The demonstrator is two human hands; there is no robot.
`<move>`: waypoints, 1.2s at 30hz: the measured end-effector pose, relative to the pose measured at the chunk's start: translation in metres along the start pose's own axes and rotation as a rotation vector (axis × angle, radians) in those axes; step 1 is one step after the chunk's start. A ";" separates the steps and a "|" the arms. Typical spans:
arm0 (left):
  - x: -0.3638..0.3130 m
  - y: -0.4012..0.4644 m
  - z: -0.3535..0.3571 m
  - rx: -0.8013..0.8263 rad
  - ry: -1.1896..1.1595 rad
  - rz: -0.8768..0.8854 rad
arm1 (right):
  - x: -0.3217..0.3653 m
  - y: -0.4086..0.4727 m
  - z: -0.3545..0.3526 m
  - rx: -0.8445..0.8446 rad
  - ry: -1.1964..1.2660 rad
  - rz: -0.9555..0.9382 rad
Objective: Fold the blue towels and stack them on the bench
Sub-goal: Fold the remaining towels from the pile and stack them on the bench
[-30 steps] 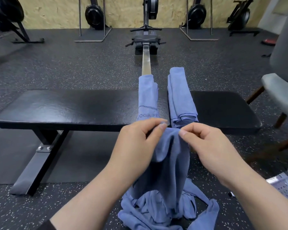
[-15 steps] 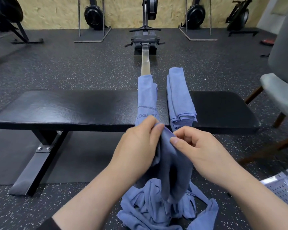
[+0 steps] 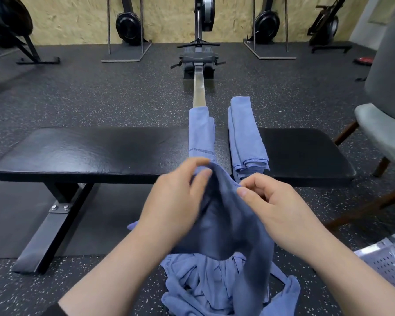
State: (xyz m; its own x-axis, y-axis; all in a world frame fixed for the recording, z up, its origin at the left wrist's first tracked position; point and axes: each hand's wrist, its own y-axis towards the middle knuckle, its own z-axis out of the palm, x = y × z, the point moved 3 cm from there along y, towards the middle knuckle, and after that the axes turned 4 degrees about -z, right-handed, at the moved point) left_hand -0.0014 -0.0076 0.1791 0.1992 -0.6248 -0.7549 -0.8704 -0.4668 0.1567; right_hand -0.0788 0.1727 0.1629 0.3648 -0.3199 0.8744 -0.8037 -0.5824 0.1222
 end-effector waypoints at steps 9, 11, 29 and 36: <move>-0.007 -0.011 0.036 0.316 0.232 0.120 | 0.002 -0.001 0.002 0.089 -0.072 0.001; -0.005 -0.009 0.033 0.264 0.207 0.108 | 0.001 -0.001 0.001 0.083 -0.047 0.007; 0.006 0.001 0.007 0.066 -0.015 -0.070 | -0.008 -0.003 -0.007 0.005 -0.122 0.001; -0.010 -0.017 0.039 0.312 0.144 0.064 | -0.003 -0.001 -0.003 0.018 -0.088 -0.023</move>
State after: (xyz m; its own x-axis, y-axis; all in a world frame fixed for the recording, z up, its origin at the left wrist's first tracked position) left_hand -0.0062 0.0304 0.1591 0.1814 -0.7388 -0.6490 -0.9746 -0.2233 -0.0182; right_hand -0.0803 0.1768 0.1617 0.4234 -0.3706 0.8267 -0.7864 -0.6033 0.1323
